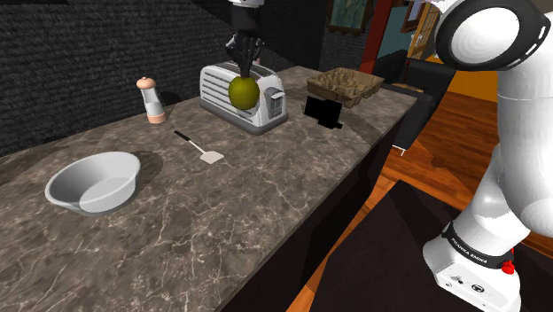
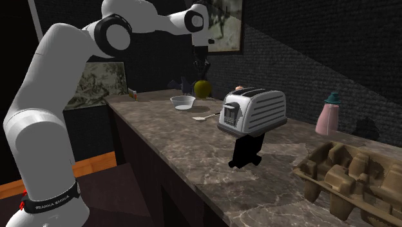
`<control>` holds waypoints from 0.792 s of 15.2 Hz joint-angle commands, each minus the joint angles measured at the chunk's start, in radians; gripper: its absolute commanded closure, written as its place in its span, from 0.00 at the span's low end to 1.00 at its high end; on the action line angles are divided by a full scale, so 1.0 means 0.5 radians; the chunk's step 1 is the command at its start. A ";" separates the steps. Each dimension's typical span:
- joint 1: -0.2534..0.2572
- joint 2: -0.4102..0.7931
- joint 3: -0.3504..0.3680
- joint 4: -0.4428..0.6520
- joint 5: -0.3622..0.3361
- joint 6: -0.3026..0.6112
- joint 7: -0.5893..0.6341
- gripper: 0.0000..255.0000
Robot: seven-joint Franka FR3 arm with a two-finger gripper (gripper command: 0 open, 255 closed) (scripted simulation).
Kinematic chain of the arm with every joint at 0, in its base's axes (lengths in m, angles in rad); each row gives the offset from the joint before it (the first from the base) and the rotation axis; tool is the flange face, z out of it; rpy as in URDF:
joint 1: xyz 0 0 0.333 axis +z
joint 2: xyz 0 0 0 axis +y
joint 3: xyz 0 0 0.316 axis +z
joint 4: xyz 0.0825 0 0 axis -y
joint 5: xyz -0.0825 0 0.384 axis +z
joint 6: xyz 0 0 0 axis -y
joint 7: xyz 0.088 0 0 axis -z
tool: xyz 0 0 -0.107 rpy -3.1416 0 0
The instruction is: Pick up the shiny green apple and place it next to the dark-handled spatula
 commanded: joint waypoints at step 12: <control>0.041 0.021 0.011 -0.255 -0.007 0.277 0.046 1.00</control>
